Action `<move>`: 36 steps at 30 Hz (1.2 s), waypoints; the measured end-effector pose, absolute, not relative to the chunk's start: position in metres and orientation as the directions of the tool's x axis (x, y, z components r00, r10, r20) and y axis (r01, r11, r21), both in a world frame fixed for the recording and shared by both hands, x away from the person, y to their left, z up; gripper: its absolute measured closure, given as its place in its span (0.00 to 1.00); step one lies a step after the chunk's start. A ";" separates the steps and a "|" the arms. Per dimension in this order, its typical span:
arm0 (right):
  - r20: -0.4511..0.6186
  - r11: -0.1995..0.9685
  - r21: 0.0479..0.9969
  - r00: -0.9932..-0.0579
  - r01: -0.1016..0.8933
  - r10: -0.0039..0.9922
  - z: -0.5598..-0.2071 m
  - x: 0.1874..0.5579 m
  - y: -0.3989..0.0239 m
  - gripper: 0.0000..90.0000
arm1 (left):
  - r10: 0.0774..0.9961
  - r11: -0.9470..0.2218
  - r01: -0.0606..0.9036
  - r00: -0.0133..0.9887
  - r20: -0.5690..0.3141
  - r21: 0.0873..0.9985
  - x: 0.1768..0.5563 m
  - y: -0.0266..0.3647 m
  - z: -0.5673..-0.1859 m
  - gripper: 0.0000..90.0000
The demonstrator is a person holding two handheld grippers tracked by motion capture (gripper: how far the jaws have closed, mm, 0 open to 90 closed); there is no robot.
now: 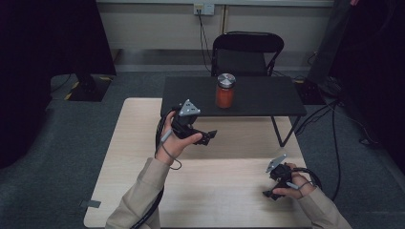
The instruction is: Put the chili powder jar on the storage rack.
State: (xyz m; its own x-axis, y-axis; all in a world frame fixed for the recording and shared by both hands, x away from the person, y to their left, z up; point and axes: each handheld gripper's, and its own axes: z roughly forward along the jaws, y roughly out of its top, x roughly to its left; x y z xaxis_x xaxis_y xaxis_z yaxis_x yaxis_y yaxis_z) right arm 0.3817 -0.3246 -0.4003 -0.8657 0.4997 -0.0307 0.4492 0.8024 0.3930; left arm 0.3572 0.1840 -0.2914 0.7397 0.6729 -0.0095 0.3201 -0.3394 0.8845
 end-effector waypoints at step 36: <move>-0.029 0.800 0.392 -0.864 0.453 0.503 -0.400 0.380 -0.324 0.00 | 0.642 -0.301 0.363 0.761 -0.094 0.882 0.307 0.216 -0.362 0.00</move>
State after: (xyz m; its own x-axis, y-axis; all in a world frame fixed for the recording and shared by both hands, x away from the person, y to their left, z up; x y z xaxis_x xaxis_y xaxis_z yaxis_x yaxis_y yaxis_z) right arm 0.3803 -0.3237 -0.4002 -0.8635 0.5035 -0.0291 0.4534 0.8003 0.3922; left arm 0.3068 0.2159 -0.3621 0.7606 0.6423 -0.0941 0.3630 -0.3006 0.8820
